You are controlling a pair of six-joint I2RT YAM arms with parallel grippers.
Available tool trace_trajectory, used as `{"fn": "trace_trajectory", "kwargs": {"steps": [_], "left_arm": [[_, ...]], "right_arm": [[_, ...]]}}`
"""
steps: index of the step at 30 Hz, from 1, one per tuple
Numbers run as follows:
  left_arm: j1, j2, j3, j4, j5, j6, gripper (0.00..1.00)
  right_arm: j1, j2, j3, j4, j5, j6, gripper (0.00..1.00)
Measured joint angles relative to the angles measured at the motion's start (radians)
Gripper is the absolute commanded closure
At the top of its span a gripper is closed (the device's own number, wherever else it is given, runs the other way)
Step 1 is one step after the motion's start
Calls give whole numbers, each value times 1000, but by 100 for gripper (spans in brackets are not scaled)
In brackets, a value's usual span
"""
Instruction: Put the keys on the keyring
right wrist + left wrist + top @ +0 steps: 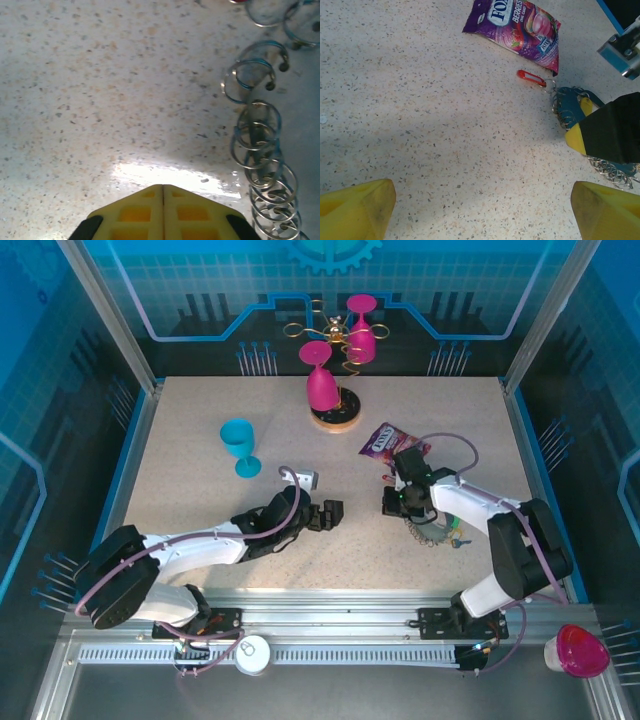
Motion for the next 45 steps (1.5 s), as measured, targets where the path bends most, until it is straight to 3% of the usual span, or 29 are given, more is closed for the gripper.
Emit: {"fn": "trace_trajectory", "kwargs": {"steps": [10,24,33,38,45], "left_arm": [[0,-22,-19,-1,-8,-23,8],[0,-23,-25,-1,-7,-42,8],[0,-23,-25,-1,-8,-49,8],[0,-23,-34,-5,-8,-53,8],[0,-22,-36,-50,5,-64,29]], "right_arm": [[-79,-23,10,-51,156,-6,68],[-84,49,12,-22,81,0,96],[76,35,-8,48,-21,154,100],[154,34,-16,99,-40,266,78],[114,-20,-16,94,-35,253,69]]}}
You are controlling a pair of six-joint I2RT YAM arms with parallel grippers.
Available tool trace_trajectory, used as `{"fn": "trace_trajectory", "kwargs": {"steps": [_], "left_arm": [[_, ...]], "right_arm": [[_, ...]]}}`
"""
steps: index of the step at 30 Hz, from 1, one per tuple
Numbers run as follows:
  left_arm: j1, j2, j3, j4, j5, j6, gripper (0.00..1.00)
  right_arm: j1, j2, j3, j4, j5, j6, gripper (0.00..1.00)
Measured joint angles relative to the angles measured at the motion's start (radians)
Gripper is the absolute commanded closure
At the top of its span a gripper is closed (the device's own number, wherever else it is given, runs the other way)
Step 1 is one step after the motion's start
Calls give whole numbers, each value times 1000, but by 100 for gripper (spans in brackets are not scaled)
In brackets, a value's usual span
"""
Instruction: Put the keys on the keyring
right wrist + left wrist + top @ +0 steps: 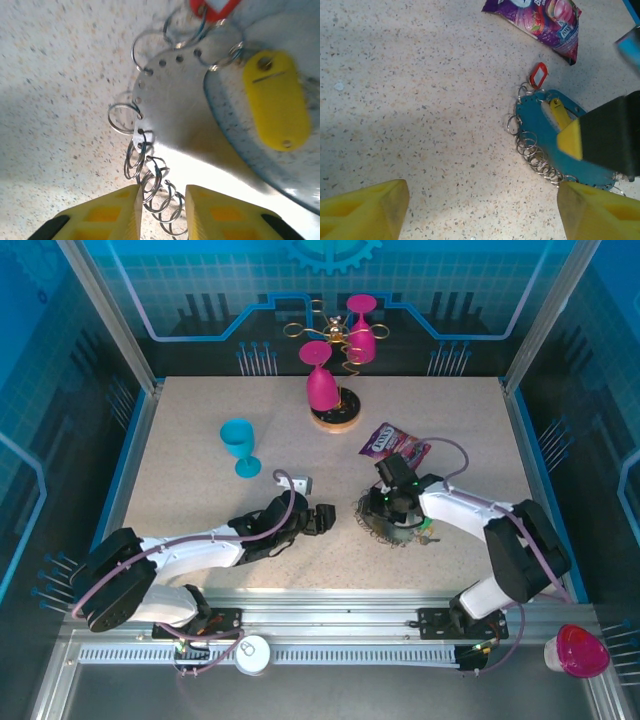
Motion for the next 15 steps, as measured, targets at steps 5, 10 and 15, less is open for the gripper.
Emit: {"fn": "trace_trajectory", "kwargs": {"steps": [5,10,15], "left_arm": [[34,68,77,-41,95,51,36],[93,210,217,-51,236,94,45],[122,392,374,-95,370,137,51]], "right_arm": [[-121,-160,-18,-22,-2,-89,68],[-189,-294,-67,-57,-3,-171,68],[-190,-353,-110,-80,-29,-205,68]]}}
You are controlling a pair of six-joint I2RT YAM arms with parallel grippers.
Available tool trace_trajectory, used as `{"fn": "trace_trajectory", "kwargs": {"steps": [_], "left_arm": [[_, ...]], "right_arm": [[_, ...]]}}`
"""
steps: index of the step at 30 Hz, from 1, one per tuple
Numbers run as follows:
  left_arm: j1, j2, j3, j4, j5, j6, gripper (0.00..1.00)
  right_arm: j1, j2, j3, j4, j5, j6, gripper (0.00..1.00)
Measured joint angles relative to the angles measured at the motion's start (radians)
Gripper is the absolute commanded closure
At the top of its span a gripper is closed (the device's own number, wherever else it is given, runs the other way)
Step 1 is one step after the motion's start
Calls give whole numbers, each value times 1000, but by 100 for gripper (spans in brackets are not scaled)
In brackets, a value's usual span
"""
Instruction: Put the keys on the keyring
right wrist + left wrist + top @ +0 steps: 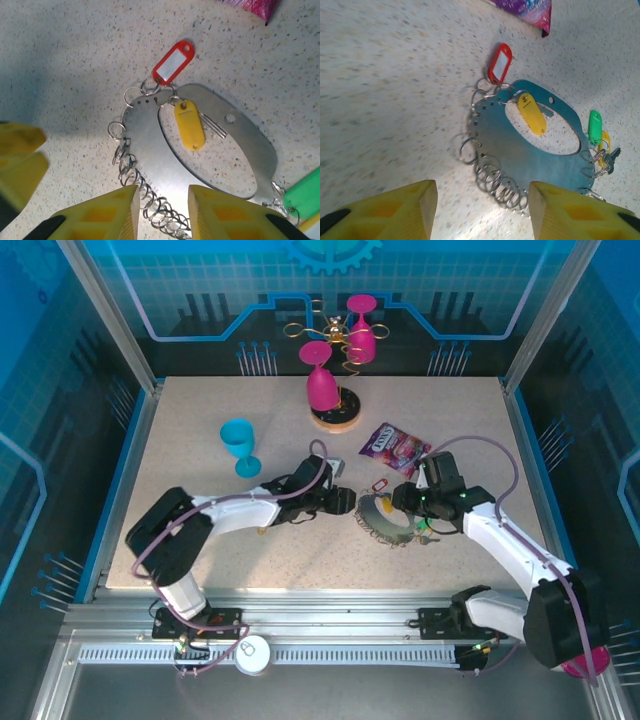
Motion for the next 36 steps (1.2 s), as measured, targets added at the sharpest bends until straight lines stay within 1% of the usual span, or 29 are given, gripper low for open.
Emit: {"fn": "trace_trajectory", "kwargs": {"steps": [1,4,10,16,21,22,28,36], "left_arm": [[7,40,34,-11,25,10,53],[31,125,94,-41,76,18,53],[51,204,136,-92,130,28,57],[56,234,171,-111,162,39,58],[61,246,182,-111,184,39,61],[62,248,184,-110,189,39,64],[62,261,191,-98,214,37,67],[63,276,203,-91,239,36,68]], "right_arm": [[0,-7,-8,-2,-6,-4,68],[0,-23,-24,-6,-24,-11,68],[0,-35,-33,-6,-50,-16,68],[0,-35,-33,-6,-62,-26,68],[0,-35,-34,-6,-76,-31,68],[0,-35,-35,-6,-76,-33,68],[0,-35,-35,-6,-77,-34,68],[0,-35,-35,-6,-79,-41,68]]}}
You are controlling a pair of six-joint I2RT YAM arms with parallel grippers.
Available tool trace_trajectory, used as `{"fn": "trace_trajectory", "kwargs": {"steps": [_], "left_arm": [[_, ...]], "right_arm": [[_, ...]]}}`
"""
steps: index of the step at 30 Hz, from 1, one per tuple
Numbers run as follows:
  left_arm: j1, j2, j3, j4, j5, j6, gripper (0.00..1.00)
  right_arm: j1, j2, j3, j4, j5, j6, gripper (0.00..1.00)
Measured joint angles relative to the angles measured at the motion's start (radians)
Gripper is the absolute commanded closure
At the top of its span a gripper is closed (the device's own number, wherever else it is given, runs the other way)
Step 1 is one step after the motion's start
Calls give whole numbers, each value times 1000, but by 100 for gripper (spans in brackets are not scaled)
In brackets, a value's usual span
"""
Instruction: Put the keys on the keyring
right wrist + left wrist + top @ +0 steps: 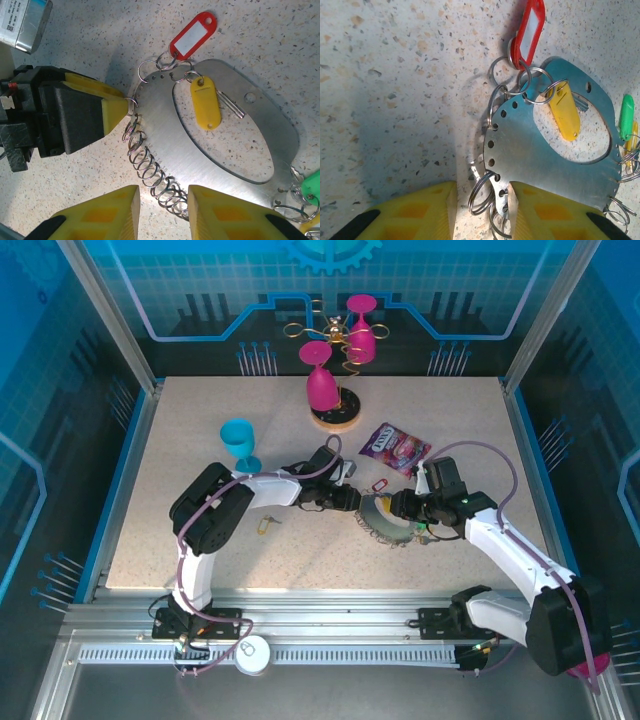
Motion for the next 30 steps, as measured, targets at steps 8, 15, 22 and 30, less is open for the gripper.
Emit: {"fn": "trace_trajectory", "kwargs": {"steps": [8,15,22,30], "left_arm": [[2,11,11,-1,13,-1,73],[2,19,18,-1,21,-1,75],[2,24,20,1,32,0,80],[-10,35,26,3,63,1,94]], "right_arm": [[0,0,0,0,-1,-3,68],[0,0,0,0,-4,-8,68],[0,0,0,0,-7,-11,68],[-1,0,0,0,-9,-16,68]]}}
